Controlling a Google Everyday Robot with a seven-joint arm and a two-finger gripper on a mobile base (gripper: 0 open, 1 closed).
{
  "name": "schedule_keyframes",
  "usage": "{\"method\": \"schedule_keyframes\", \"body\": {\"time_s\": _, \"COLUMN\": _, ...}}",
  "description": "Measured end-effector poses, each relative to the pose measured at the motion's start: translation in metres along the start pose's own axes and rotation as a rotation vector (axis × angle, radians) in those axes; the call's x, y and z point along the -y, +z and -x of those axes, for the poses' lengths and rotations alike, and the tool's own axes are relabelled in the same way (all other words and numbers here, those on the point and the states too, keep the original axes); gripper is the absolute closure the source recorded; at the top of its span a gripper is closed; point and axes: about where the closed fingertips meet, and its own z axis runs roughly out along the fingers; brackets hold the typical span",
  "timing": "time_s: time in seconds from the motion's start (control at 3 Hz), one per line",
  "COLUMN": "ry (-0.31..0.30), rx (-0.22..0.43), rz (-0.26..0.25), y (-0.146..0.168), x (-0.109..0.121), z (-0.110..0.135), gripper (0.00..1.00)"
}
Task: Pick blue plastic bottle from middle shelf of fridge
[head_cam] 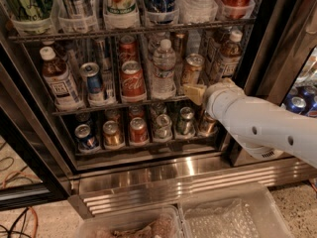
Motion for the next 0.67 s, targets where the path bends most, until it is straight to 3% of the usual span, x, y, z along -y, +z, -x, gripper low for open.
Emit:
{"method": "schedule_keyframes", "body": {"time_s": 0.33, "ry": 0.0, "rx": 0.015, "rz": -0.02, "y": 0.0011, "x": 0.0005, "z": 0.0076, "gripper": 0.21}}
{"method": "schedule_keyframes", "body": {"time_s": 0.67, "ry": 0.002, "rx": 0.02, "rz": -0.045, "y": 0.0021, "x": 0.0055, "z": 0.0108, "gripper": 0.29}}
